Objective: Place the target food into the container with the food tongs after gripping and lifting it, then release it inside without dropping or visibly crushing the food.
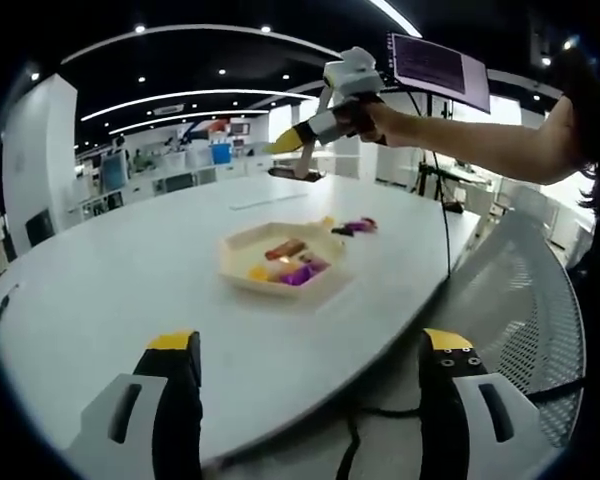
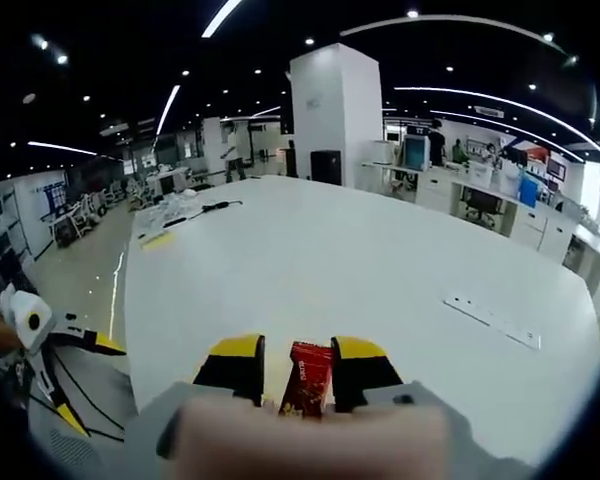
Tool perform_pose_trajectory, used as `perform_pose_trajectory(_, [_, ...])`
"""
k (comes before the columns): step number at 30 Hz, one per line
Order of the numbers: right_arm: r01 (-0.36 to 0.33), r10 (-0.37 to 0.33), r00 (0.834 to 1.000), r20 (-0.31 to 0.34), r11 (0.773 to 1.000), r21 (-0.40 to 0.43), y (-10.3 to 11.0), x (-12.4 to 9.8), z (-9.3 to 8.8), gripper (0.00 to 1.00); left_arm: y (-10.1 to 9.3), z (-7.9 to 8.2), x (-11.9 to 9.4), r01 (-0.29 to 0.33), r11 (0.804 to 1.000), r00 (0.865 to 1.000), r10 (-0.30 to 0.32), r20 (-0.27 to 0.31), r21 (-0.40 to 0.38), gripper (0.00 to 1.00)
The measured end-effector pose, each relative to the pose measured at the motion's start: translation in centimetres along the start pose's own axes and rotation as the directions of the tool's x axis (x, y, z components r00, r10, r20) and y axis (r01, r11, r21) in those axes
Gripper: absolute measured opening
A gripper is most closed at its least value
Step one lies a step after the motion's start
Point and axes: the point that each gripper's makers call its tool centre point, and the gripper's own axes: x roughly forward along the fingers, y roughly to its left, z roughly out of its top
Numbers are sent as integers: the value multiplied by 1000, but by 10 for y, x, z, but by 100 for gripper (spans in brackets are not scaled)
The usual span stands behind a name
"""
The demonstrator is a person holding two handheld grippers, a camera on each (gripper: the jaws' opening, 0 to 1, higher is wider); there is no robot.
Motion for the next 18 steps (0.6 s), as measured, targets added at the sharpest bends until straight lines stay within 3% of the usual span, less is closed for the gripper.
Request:
perform_pose_trajectory(2, [-27,27,1000,-2,1000,13,4,1,1,26,0,0,0,3,1000,1000,-3,1,0,87])
perform_pose_trajectory(8, [-14,14,1000,0,1000,-20,3,0,3,26,-1,1,0,9,1000,1000,-9,7,0,87])
perform_pose_trajectory(18, [8,-8,1000,3,1000,-7,-8,-10,0,26,-4,3,0,28,1000,999,-28,17,7,85])
